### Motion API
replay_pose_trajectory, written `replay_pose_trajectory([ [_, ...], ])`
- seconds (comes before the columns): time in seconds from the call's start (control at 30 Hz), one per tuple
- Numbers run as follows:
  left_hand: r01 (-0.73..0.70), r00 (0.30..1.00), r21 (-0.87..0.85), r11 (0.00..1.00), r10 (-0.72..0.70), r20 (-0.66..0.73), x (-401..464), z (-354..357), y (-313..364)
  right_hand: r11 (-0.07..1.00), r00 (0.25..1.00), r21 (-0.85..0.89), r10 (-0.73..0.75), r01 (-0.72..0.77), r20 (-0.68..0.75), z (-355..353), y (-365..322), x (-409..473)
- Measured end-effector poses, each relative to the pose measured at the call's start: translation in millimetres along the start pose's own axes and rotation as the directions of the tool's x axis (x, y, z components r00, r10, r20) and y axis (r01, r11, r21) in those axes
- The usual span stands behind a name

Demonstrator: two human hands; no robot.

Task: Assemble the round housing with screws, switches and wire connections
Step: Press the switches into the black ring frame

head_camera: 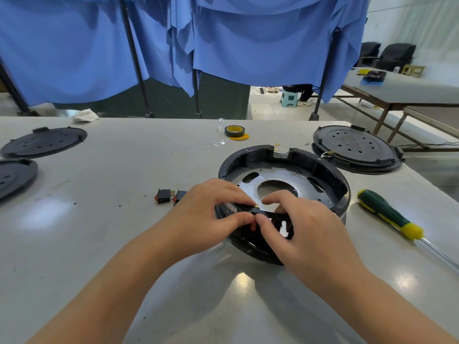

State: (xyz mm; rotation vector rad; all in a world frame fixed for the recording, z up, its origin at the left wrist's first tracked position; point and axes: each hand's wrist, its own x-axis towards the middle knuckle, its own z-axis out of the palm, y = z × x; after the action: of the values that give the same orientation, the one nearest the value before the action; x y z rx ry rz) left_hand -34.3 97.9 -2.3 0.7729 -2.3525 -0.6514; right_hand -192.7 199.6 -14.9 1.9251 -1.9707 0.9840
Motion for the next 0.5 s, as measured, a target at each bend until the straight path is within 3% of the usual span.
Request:
replay_pose_trajectory([
  [0.17, 0.028, 0.999, -0.080, 0.996, -0.031, -0.041, 0.9, 2.1, -4.1, 1.000, 1.000, 0.009, -0.017, 0.017, 0.023, -0.7, 1.9, -0.4],
  [0.27, 0.100, 0.968, -0.164, 0.981, -0.134, -0.212, 6.1, -5.1, -19.7, 0.995, 0.999, 0.095, -0.023, 0.019, 0.040, -6.0, 6.0, -0.6],
  [0.33, 0.252, 0.899, -0.048, 0.967, -0.252, -0.357, 8.4, -12.9, -40.9, 0.993, 0.999, 0.108, -0.042, 0.038, 0.034, -11.2, 11.4, 1.2],
  [0.37, 0.377, 0.865, 0.072, 0.923, -0.323, -0.385, 7.7, -16.3, -53.4, 0.993, 0.998, 0.110, -0.043, 0.039, 0.038, -14.1, 14.7, 2.4],
  [0.43, 0.609, 0.788, 0.323, 0.725, -0.503, -0.355, 3.1, -20.5, -77.2, 0.994, 0.997, 0.111, -0.029, 0.021, 0.071, -20.2, 21.6, 5.1],
  [0.5, 0.688, 0.719, 0.439, 0.577, -0.625, -0.305, -1.8, -19.7, -93.0, 0.994, 0.993, 0.109, -0.033, 0.021, 0.113, -25.1, 27.0, 7.1],
])
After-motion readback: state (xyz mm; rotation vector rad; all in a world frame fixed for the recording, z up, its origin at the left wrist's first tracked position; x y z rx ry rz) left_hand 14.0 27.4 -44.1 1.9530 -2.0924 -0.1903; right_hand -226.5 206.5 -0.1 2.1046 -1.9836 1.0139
